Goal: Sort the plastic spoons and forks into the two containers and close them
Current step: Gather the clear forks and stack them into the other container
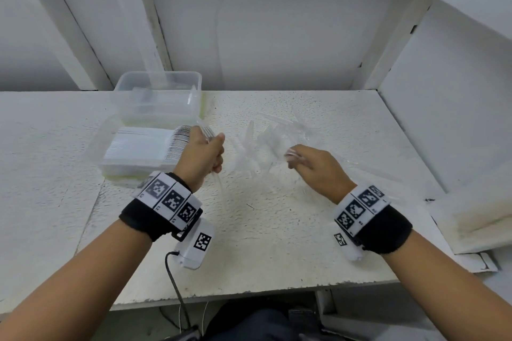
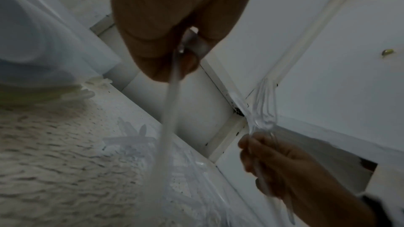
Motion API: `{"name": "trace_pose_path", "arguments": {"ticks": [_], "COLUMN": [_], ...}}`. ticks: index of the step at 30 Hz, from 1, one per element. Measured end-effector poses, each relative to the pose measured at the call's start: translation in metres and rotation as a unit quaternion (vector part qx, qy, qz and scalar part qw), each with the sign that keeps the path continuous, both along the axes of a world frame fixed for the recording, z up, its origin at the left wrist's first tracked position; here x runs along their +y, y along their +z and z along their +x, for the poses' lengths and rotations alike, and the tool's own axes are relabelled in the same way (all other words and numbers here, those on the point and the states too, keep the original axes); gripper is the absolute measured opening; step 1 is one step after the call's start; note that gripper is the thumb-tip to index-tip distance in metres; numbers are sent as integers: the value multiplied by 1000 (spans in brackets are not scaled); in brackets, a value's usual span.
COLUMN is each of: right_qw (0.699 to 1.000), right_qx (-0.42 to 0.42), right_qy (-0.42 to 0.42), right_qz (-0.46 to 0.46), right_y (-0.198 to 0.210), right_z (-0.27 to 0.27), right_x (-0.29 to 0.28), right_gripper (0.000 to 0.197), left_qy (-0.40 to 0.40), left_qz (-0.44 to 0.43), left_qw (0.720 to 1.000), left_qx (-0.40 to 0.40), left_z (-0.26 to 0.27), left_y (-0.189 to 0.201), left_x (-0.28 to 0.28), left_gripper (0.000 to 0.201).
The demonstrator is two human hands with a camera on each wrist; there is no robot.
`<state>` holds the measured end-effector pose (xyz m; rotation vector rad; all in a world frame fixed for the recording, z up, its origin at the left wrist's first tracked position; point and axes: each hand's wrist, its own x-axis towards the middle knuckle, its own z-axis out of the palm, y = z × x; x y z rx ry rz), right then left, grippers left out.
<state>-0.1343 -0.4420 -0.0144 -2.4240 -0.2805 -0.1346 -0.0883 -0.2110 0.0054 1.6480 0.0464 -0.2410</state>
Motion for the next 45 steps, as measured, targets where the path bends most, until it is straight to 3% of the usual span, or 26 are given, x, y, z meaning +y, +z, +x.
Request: {"name": "trace_pose_path", "arguments": {"ticks": [2,5,9,12,14,17,20,22,25,28,32,35,38,45], "right_qw": [992,966,891,867,860,862,872,872,881,889,885,879,878,875], "right_qx": [41,116,218,240,249,248,240,237,216,174,133,151,146,134], "right_qy": [-64,-128,-170,-180,-177,-171,-172,-172,-176,-200,-239,-214,-208,-205], "right_qz": [103,193,360,397,410,407,390,393,382,374,377,398,406,418], "right_y": [3,8,11,12,11,9,8,10,14,17,20,22,23,27], "right_z": [-2,-2,-5,-8,-9,-10,-10,-10,-10,-5,2,2,1,-3], "right_x": [-8,-15,-11,-5,-3,0,4,7,12,20,32,43,53,59], "right_gripper": [20,19,19,16,17,18,20,20,17,14,16,32,7,3], "left_qy": [6,-49,-97,-109,-124,-140,-144,-150,-124,-129,-149,-157,-178,-170], "left_qz": [79,189,332,434,478,496,481,437,292,173,92,67,55,40], "left_qw": [997,981,938,894,869,857,865,887,948,976,984,985,983,985], "left_qx": [2,-19,-28,-32,-26,-16,-4,-12,-20,-11,0,-1,-2,9], "left_z": [6,18,35,44,49,50,53,51,37,13,-13,-25,-33,-43], "left_y": [0,-8,-25,-34,-38,-41,-44,-41,-30,-15,-2,1,0,-1], "left_x": [-13,-34,-54,-58,-58,-56,-50,-46,-36,-26,-17,-12,-9,-7], "left_gripper": [11,10,29,7,16,7,32,43,33,14,9,8,10,15]}}
